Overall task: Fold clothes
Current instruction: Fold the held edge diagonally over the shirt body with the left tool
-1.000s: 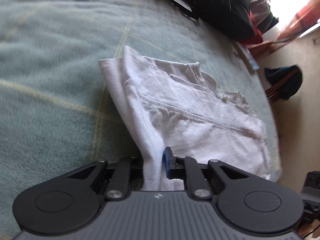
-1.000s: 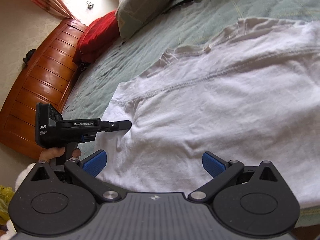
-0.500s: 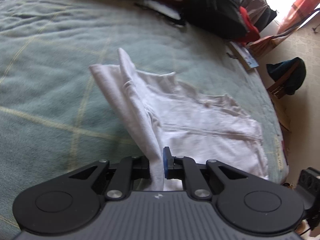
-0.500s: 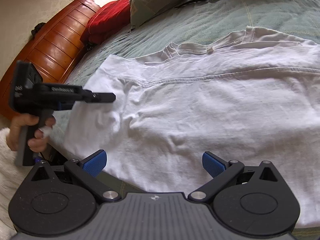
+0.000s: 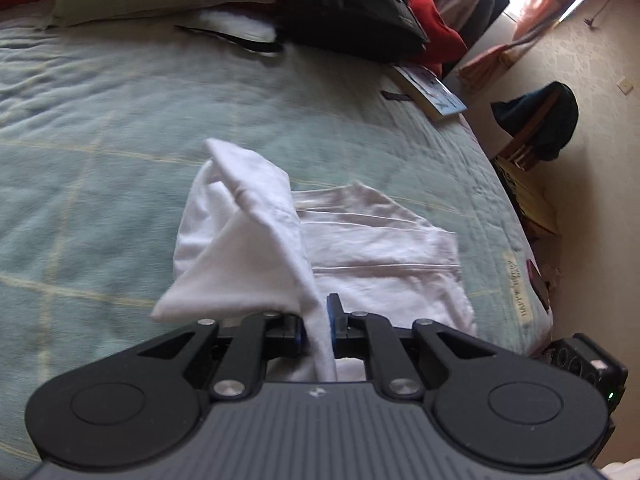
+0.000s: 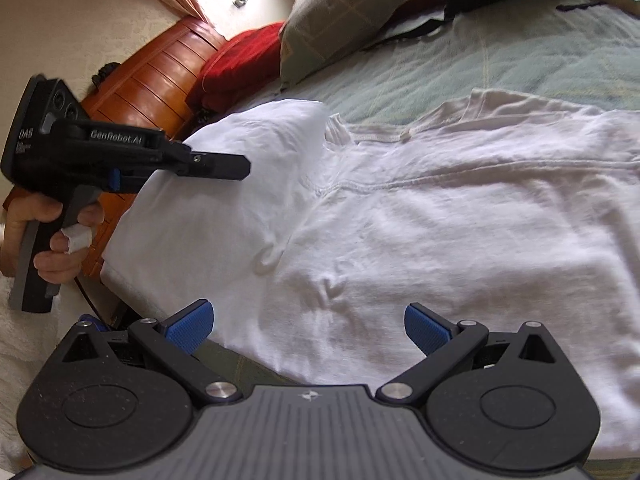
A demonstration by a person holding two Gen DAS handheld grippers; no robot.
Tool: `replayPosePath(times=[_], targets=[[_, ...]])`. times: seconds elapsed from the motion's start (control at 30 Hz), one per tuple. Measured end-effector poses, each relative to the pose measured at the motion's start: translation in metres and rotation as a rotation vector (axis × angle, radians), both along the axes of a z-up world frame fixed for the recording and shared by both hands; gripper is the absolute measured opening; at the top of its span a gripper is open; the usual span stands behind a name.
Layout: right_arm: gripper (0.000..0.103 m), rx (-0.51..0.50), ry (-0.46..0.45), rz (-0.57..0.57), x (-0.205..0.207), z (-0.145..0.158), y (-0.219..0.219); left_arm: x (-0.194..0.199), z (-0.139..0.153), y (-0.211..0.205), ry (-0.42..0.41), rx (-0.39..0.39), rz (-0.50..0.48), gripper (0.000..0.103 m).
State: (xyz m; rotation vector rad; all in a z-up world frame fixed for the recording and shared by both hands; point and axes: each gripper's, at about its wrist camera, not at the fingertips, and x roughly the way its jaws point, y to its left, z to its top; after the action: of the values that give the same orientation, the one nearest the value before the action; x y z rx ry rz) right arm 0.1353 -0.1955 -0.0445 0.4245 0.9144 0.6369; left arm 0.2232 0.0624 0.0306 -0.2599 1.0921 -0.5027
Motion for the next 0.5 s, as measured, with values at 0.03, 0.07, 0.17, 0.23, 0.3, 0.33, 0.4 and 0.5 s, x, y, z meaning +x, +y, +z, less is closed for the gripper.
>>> replayPosePath(times=[0.03, 0.07, 0.17, 0.23, 0.3, 0.33, 0.4, 0.5], targets=[[0.103, 0.003, -0.008, -0.003, -0.001, 0.001, -0.004, 0.001, 0.002, -0.008, 0.0, 0.004, -0.006, 0.009], [0.103, 0.006, -0.017, -0.006, -0.003, 0.002, -0.008, 0.002, 0.004, -0.015, 0.001, 0.009, -0.011, 0.009], [0.103, 0.005, -0.042, -0.015, -0.007, 0.003, -0.02, 0.005, 0.005, -0.036, 0.003, 0.013, -0.035, 0.009], [0.103, -0.008, -0.06, -0.02, -0.01, 0.003, -0.027, 0.007, 0.005, -0.05, 0.004, 0.013, -0.053, 0.009], [0.103, -0.025, -0.064, -0.025, -0.013, 0.002, -0.034, 0.008, 0.004, -0.063, 0.006, 0.015, -0.071, 0.009], [0.103, -0.034, -0.066, -0.028, -0.015, 0.001, -0.038, 0.008, 0.003, -0.069, 0.009, 0.015, -0.077, 0.009], [0.103, -0.048, -0.066, -0.035, -0.017, -0.001, -0.044, 0.011, -0.001, -0.08, 0.016, 0.018, -0.088, 0.009], [0.103, -0.039, -0.063, -0.05, -0.02, -0.002, -0.053, 0.013, -0.01, -0.092, 0.035, 0.023, -0.094, 0.009]])
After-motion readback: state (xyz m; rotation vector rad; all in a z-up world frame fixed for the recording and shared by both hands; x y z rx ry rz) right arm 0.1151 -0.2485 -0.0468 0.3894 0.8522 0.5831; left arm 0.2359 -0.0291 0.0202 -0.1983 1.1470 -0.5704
